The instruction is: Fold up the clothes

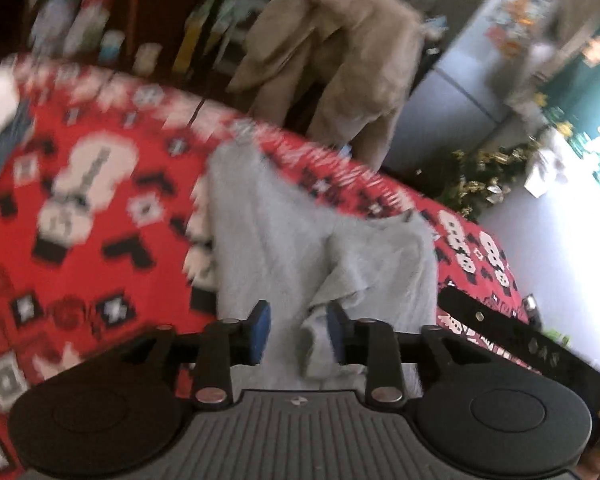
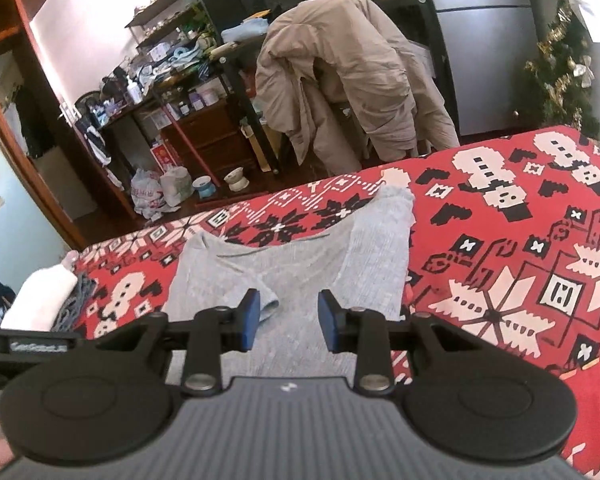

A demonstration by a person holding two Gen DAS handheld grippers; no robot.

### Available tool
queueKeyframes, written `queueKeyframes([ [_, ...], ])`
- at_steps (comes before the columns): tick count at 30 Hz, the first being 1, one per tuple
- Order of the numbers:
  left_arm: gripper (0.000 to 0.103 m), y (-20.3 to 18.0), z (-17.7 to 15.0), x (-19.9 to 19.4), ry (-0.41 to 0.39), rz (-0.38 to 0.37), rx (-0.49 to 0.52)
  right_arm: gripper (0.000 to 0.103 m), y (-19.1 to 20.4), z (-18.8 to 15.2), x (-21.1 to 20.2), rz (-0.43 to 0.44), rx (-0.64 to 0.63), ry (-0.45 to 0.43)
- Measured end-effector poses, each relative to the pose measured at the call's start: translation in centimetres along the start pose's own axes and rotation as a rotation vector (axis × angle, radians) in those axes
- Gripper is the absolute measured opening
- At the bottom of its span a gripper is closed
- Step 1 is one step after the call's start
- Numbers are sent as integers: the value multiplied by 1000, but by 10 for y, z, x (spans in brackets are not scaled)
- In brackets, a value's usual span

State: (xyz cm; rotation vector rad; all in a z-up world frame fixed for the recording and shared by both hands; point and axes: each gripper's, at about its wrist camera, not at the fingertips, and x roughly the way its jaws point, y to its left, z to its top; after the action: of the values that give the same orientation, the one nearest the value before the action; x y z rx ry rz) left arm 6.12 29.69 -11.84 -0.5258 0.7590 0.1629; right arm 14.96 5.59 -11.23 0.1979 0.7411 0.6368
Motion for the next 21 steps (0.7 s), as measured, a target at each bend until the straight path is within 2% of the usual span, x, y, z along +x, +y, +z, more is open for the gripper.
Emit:
queueKeyframes([
  [9,40,-58,-17,32,-14,137,373,35,-27,9,-10,11,77,-20],
  [12,40,-73,-26,44,-5,212,461,35,-37,11,-13,14,103,-21],
  [14,40,-81,-31,52,-29,276,517,35,-42,12,-14,22,120,-18],
  [16,40,-85,-34,61,-46,330,558,36,-44,11,-13,27,129,-12],
  [21,40,-90,-28,74,-50,365,567,36,-44,8,-9,34,130,8],
])
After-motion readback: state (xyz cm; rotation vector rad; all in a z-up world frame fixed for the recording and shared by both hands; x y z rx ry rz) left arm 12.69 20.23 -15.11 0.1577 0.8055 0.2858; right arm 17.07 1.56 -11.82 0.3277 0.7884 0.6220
